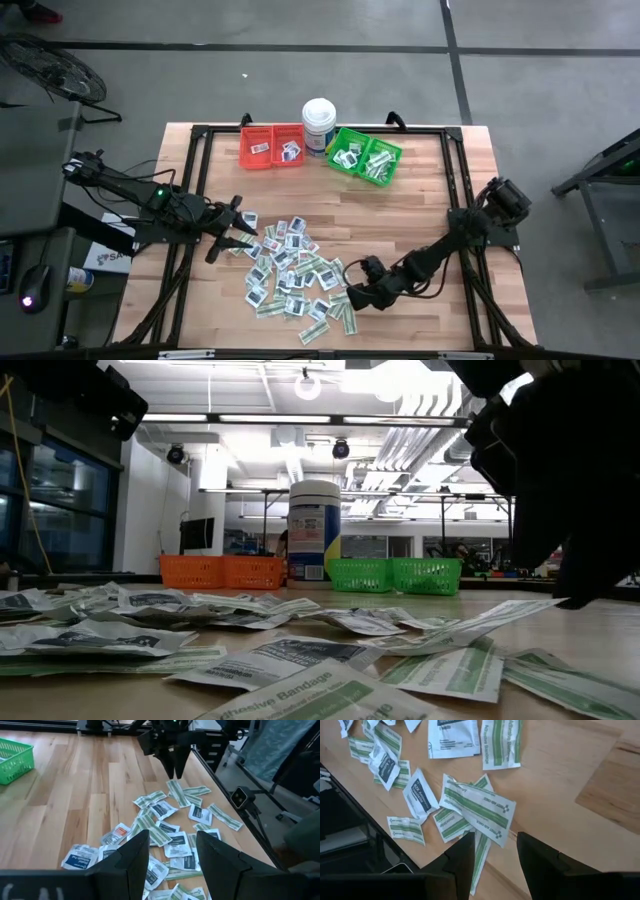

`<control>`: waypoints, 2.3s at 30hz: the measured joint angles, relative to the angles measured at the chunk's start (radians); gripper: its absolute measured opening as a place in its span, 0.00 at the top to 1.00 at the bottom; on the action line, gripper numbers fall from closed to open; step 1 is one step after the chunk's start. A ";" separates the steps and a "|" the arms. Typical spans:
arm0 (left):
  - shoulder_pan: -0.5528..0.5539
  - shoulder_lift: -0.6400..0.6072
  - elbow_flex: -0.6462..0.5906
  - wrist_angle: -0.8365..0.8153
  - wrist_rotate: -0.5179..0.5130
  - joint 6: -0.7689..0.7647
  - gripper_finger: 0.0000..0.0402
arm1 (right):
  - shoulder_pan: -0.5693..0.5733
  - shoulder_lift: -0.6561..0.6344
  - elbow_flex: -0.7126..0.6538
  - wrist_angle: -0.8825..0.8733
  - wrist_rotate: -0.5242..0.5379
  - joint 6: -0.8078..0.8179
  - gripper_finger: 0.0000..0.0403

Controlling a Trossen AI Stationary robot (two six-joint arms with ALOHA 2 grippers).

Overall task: Pick & Place First Aid Supplies
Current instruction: Put the green bandage pack into the right green bin

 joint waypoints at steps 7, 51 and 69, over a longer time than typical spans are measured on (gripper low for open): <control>0.000 0.000 0.000 0.000 0.000 0.000 0.60 | 0.003 0.000 0.000 0.003 0.022 -0.001 0.65; 0.000 0.000 0.000 0.000 -0.001 0.011 0.60 | 0.006 0.085 0.000 0.103 0.068 0.003 0.66; 0.000 0.000 0.000 -0.001 0.000 0.019 0.60 | -0.009 0.085 0.000 0.098 0.051 -0.029 0.98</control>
